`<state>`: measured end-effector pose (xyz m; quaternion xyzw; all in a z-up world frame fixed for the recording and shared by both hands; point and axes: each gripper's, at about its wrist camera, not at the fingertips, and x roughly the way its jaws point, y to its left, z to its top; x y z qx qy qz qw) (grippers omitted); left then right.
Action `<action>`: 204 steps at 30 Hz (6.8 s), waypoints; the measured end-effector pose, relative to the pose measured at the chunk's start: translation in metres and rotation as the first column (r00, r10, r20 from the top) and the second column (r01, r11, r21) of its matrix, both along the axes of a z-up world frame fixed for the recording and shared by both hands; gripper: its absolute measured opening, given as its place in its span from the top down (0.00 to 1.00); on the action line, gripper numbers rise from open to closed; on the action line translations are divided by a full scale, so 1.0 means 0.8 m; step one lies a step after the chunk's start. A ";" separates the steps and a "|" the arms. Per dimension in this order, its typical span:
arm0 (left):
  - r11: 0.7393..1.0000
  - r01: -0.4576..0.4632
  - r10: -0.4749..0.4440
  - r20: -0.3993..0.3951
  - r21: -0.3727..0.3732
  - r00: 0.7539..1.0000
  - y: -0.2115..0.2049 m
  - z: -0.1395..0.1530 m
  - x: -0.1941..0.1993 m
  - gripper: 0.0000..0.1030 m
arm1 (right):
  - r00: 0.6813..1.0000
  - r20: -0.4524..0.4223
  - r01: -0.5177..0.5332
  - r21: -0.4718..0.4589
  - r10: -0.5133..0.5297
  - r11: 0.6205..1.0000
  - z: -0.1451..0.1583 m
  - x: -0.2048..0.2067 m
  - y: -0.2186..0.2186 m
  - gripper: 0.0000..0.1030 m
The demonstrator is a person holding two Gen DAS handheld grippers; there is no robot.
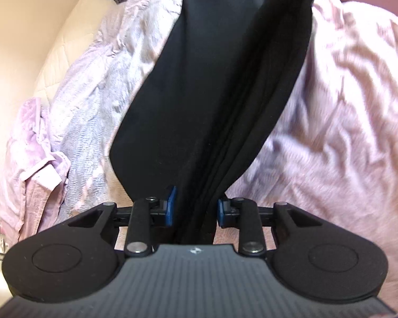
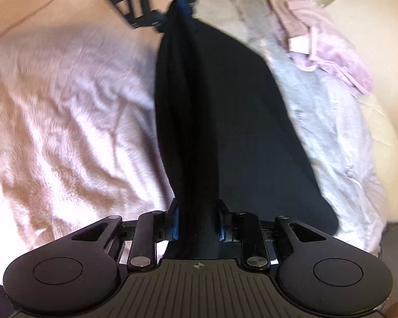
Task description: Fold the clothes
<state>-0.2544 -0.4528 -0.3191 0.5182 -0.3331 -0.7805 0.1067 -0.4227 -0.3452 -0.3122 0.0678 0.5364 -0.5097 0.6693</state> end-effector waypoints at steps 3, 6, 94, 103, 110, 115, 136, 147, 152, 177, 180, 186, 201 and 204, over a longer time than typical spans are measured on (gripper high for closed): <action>1.000 0.000 0.000 0.022 -0.015 1.000 0.013 -0.010 -0.002 0.75 | 1.000 0.009 0.020 0.005 -0.020 1.000 0.020 -0.011 0.003 0.76; 0.999 0.016 -0.014 0.060 -0.042 0.998 0.019 -0.037 -0.002 0.70 | 1.000 -0.007 -0.009 0.033 0.009 0.999 0.011 -0.007 0.004 0.76; 0.953 -0.302 0.303 0.138 -0.031 0.943 -0.188 0.202 -0.347 0.80 | 0.900 0.373 -0.303 0.163 0.226 0.939 0.157 -0.377 -0.302 0.73; 0.948 -0.316 0.312 -0.079 -0.043 0.947 -0.252 0.282 -0.406 0.79 | 0.936 0.175 -0.321 0.058 0.307 0.945 0.266 -0.437 -0.340 0.87; 0.948 -0.297 0.262 -0.248 -0.116 0.933 -0.275 0.289 -0.487 0.79 | 0.954 -0.111 -0.295 -0.176 0.279 0.939 0.341 -0.527 -0.377 0.86; 0.948 -0.309 0.289 -0.203 -0.073 0.935 -0.245 0.163 -0.503 0.79 | 0.951 -0.166 -0.294 -0.228 0.261 0.928 0.244 -0.551 -0.353 0.86; 0.730 -0.644 0.661 0.004 0.230 0.751 -0.263 0.064 -0.444 0.60 | 0.994 0.080 -0.092 0.180 0.078 0.979 0.068 -0.561 -0.277 0.63; 0.635 -0.679 0.726 0.016 0.368 0.687 -0.304 0.095 -0.452 0.59 | 0.872 0.324 0.272 0.300 -0.366 0.914 0.124 -0.568 -0.313 0.63; 0.660 -0.642 0.703 -0.021 0.390 0.711 -0.302 0.104 -0.444 0.59 | 0.860 0.310 0.323 0.284 -0.405 0.903 0.147 -0.549 -0.302 0.63; 0.381 -0.655 0.866 -0.004 0.652 0.500 -0.492 0.024 -0.528 0.61 | 0.646 0.525 0.387 0.400 -0.554 0.831 0.070 -0.711 -0.519 0.38; 0.340 -0.679 0.881 0.031 0.651 0.471 -0.520 -0.006 -0.525 0.62 | 0.587 0.583 0.358 0.435 -0.562 0.826 0.035 -0.728 -0.559 0.40; 0.255 -0.705 0.918 0.064 0.662 0.392 -0.551 -0.027 -0.511 0.56 | 0.546 0.632 0.376 0.402 -0.550 0.835 -0.002 -0.752 -0.620 0.45; 0.394 -0.680 0.870 -0.012 0.619 0.493 -0.510 0.017 -0.480 0.61 | 0.670 0.555 0.243 0.464 -0.494 0.852 0.023 -0.685 -0.429 0.45; 0.426 -0.633 0.841 -0.025 0.647 0.540 -0.458 0.040 -0.458 0.61 | 0.701 0.480 0.293 0.480 -0.527 0.827 0.019 -0.677 -0.391 0.45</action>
